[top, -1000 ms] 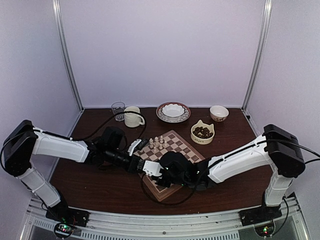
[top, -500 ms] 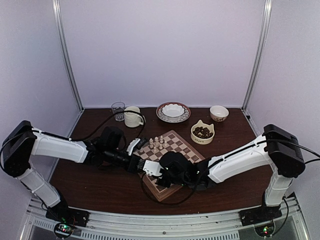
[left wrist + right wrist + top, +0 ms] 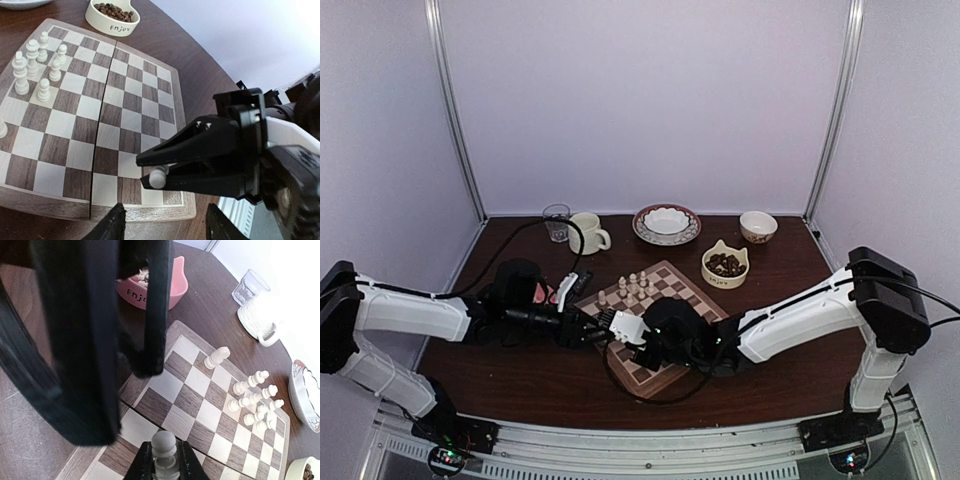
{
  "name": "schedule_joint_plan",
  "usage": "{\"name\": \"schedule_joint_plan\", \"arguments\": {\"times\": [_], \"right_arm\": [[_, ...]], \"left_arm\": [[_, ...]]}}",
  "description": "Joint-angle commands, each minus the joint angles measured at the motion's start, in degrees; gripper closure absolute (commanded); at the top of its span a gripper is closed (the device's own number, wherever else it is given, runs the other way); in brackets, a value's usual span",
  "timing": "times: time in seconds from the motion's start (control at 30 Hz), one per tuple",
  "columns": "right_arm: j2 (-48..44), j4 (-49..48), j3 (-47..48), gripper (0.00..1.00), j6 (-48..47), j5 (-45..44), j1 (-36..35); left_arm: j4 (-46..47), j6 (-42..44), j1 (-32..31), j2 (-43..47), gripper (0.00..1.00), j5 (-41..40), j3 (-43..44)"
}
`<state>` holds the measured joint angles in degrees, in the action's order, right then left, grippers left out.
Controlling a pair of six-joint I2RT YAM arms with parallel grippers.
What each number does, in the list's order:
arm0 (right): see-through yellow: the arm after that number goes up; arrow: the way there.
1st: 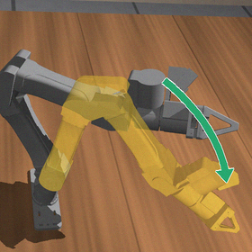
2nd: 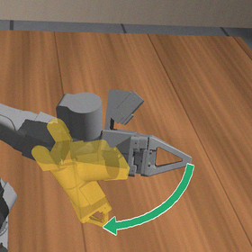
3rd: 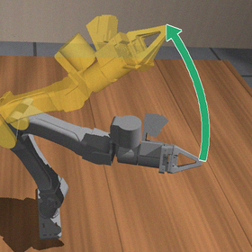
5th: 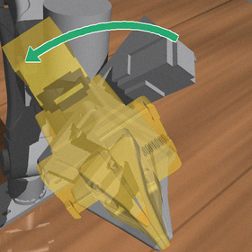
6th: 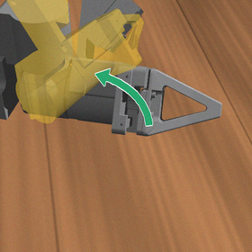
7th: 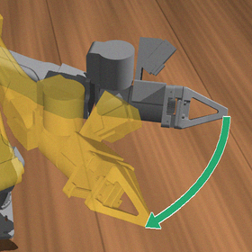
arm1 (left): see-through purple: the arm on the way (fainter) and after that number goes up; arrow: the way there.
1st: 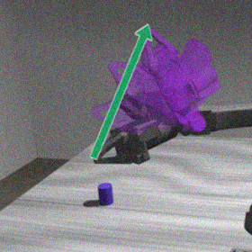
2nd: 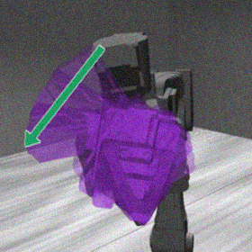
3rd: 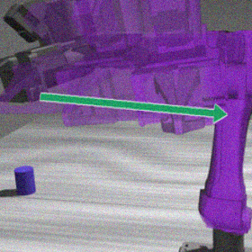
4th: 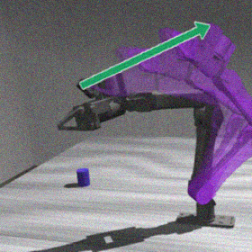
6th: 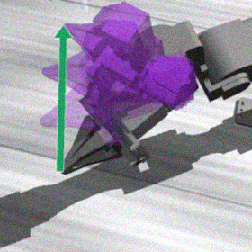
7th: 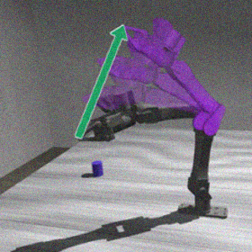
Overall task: Set up the chess pieces on the board
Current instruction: Pass from the left arm to the right, then pass from the right arm to the left
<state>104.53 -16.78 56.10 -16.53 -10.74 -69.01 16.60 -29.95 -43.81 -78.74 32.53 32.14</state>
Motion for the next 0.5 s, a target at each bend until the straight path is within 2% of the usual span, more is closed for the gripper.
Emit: {"name": "schedule_joint_plan", "arguments": {"times": [0.0, 0.13, 0.27, 0.47], "right_arm": [[-2.8, -3.15, -2.02, 0.92, 3.49, 0.56, 1.32], [-3.81, -5.22, -3.35, 0.92, 7.19, 0.84, 2.72], [-5.43, -7.5, -5.02, 0.92, 11.94, 2.53, 4.61], [-7.1, -9.9, -6.98, 0.92, 16.51, 5.74, 6.39]], "left_arm": [[6.8, 0.19, 0.39, 6.4, 0.44, -4.57, -3.41], [15.48, -4.83, 0.39, 13.88, 0.42, -11.64, -9.09], [12.6, -6.1, 0.39, 18.95, 0.42, -20.53, -7.68], [18.33, -2.39, 0.39, 15.53, 0.41, -19.86, -9.18]]}}
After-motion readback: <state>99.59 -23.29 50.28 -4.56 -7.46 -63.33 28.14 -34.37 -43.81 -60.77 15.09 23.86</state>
